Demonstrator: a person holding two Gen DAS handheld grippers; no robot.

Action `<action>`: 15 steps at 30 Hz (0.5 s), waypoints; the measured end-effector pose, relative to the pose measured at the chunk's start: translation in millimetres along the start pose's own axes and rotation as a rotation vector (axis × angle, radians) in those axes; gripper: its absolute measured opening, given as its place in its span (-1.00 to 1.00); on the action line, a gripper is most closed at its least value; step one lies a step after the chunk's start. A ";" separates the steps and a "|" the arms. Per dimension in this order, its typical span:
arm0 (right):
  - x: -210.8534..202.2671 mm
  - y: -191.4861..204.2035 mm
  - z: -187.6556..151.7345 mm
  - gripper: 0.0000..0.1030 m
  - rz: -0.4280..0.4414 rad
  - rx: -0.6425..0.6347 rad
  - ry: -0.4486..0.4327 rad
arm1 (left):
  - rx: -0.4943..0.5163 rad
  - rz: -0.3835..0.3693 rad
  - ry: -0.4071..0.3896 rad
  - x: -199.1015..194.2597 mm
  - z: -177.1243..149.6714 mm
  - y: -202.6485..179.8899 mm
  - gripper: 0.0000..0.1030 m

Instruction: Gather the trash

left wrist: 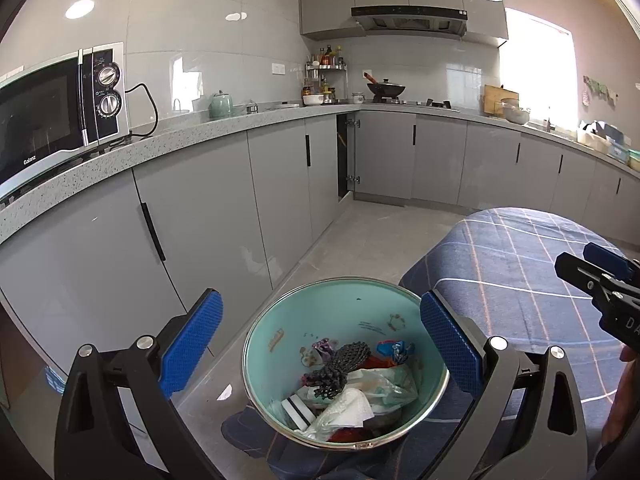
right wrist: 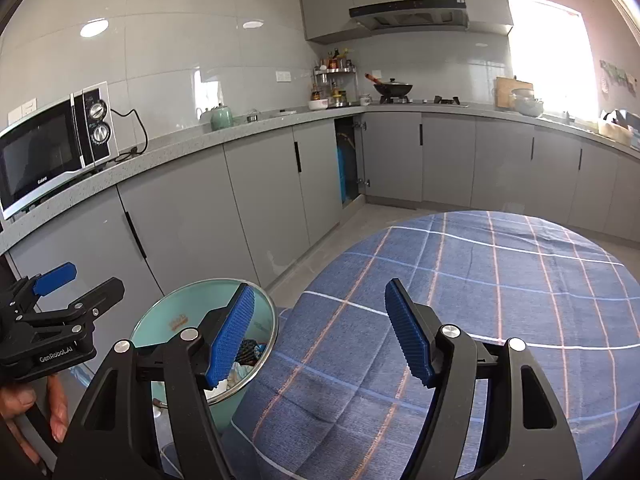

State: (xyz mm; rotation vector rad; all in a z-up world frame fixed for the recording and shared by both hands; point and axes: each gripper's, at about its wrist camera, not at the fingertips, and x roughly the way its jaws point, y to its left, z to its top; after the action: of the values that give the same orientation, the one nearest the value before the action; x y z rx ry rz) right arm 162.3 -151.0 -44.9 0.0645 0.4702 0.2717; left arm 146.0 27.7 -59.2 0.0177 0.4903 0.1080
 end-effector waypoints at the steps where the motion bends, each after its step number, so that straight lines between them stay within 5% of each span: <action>1: -1.3 0.1 0.1 0.32 -0.003 -0.001 -0.004 | 0.003 -0.001 -0.001 -0.8 0.0 -1.0 0.89; 15: -9.8 -0.6 -1.7 0.32 -0.022 0.003 -0.034 | 0.023 -0.013 -0.011 -7.6 0.5 -7.5 0.89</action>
State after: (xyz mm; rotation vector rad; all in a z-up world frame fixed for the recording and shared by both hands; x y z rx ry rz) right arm 153.3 -154.2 -42.2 0.0669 0.4376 0.2479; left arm 140.3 19.4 -55.5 0.0378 0.4809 0.0892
